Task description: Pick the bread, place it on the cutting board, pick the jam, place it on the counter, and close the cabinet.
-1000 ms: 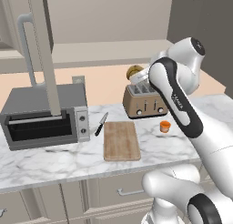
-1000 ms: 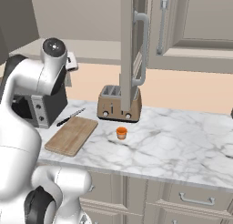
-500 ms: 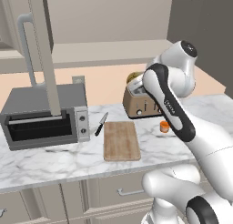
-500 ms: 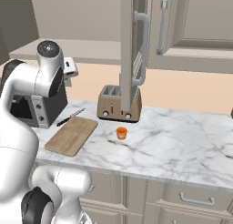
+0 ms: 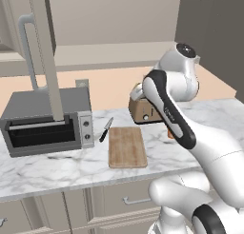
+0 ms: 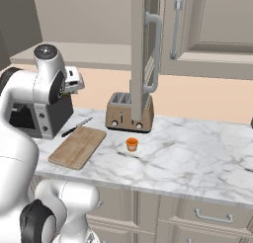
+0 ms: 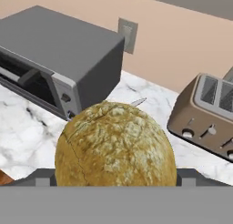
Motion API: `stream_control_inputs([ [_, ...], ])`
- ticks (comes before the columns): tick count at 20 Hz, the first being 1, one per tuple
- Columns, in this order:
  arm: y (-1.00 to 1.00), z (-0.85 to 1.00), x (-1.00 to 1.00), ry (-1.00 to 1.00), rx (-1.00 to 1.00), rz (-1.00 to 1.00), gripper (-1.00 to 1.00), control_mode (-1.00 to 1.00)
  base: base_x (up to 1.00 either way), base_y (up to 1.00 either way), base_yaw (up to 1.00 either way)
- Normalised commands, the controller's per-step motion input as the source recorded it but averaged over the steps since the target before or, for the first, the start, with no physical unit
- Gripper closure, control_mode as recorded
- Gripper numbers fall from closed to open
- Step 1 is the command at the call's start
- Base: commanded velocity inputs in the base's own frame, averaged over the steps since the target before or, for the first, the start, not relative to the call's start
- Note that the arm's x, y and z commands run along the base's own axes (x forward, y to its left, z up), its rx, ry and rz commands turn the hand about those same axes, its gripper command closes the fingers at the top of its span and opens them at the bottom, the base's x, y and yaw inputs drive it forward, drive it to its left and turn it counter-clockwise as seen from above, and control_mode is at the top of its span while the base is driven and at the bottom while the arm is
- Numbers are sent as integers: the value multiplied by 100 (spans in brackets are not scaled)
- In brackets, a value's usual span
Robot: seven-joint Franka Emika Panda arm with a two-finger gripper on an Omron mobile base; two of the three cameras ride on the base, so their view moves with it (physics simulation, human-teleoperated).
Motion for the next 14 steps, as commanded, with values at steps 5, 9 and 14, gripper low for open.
stream_control_inputs([
  [5, 0, -24, -1, 11, -6, -7, 100, -100, 0, 0, 0],
  [9, 0, -27, -2, 10, -5, -7, 100, -100, 0, 0, 0],
  [14, 0, -32, 0, 6, -4, -4, 100, -100, 0, 0, 0],
])
